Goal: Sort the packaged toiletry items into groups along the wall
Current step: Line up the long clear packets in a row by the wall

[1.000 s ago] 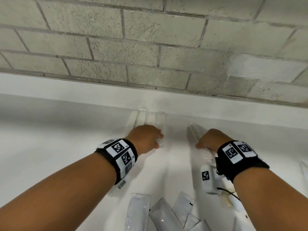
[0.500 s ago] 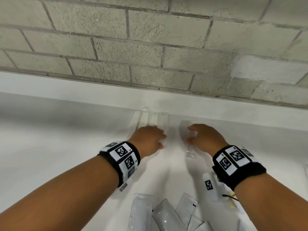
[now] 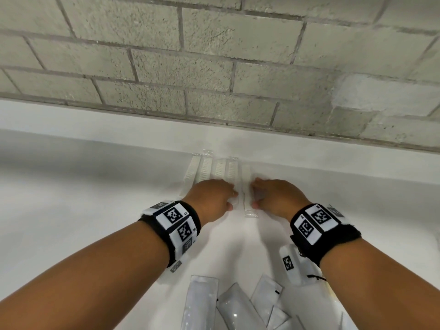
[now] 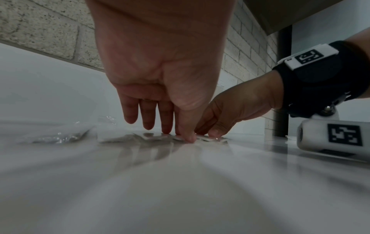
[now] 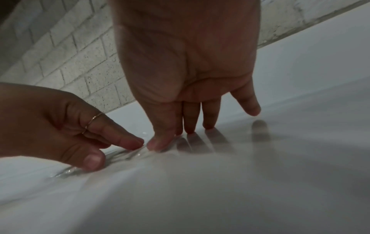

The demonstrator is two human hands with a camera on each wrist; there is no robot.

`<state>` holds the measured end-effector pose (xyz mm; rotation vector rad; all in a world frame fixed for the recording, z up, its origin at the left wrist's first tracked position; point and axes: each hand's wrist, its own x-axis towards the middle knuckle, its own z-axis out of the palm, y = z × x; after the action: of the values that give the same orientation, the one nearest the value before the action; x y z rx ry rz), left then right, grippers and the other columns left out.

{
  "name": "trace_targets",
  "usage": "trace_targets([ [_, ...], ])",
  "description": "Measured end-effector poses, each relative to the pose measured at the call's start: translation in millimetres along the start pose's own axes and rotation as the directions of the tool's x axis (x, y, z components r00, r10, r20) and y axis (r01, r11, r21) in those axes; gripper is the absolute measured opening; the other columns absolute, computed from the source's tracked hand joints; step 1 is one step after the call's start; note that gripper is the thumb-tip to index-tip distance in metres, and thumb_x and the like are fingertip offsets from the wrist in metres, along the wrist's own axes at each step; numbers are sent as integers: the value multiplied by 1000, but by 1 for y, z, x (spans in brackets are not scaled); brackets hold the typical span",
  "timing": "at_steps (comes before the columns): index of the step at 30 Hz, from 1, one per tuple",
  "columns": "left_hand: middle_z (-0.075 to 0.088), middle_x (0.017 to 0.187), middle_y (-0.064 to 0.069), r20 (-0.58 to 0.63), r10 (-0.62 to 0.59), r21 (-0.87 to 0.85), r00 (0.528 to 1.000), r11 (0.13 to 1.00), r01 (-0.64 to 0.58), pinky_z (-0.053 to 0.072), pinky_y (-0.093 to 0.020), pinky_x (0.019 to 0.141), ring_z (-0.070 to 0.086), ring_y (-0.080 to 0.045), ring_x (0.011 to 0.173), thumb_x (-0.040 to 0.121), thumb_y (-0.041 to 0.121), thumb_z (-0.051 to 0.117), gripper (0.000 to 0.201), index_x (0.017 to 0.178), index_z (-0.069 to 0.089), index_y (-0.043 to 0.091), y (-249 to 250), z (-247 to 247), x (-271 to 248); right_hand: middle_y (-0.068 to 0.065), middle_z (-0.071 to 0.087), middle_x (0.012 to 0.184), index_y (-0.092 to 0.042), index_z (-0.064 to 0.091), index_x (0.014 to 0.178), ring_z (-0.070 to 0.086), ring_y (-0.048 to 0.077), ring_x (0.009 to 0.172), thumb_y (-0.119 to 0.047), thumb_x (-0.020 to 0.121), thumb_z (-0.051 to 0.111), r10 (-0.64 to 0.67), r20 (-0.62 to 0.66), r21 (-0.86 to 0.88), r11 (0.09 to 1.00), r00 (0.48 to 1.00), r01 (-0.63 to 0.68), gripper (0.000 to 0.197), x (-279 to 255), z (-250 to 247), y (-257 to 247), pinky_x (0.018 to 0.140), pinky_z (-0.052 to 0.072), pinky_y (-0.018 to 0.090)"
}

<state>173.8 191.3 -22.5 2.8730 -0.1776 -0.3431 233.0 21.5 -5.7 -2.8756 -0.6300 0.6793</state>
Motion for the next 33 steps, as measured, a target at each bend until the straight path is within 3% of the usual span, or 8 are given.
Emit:
trace_targets([
  [4,40,149,9,2,-16,-21,1000,1000,16,29,-29,110,35,-16,138,94,32,55,44,137,48,30,0,-2,2,0,52,140,-24,45,140,50,25,127,-38,88,61,14,-50,-72,997,999,-18,57,3,0,-8,104,41,36],
  [14,42,148,9,-8,-21,-53,1000,998,21,29,-28,111,36,-16,138,92,33,57,45,136,50,29,-5,3,4,1,40,150,-23,38,145,43,28,133,-37,93,53,-2,5,-132,991,1000,3,56,-2,-5,-11,108,37,41],
  [18,28,156,6,-69,-18,-32,997,999,16,23,-32,116,24,-14,145,99,33,44,46,143,40,25,-8,-3,0,-3,33,155,-23,33,148,41,27,134,-38,95,50,-25,9,-174,984,1000,26,58,-1,-5,-11,109,36,40],
  [21,30,156,5,-27,-46,21,999,999,47,28,-36,114,26,-17,144,99,30,42,44,143,41,23,-20,-7,-1,-7,27,158,-24,28,150,39,26,136,-38,94,51,-29,8,-168,985,1000,30,62,1,-4,-10,110,35,37],
  [25,29,156,8,41,-93,37,995,995,91,28,-33,114,28,-17,143,97,32,46,48,144,38,26,-27,-3,-1,-1,43,149,-25,32,148,44,26,132,-39,93,52,-26,-20,-146,989,999,23,60,-1,-3,-11,106,38,35],
  [30,27,157,7,20,-95,24,995,995,95,25,-34,116,25,-16,144,98,31,46,49,145,37,25,-28,-2,-2,-2,48,145,-24,39,144,47,26,130,-40,93,51,-34,-40,-157,987,999,27,55,-2,-1,-13,105,40,37],
  [33,24,158,0,-7,-123,31,992,992,123,26,-36,115,23,-19,145,100,28,39,49,147,32,18,-28,-5,-6,0,50,142,-22,41,143,48,27,128,-40,93,52,-23,-31,-151,988,999,18,55,-3,-1,-12,104,40,38],
])
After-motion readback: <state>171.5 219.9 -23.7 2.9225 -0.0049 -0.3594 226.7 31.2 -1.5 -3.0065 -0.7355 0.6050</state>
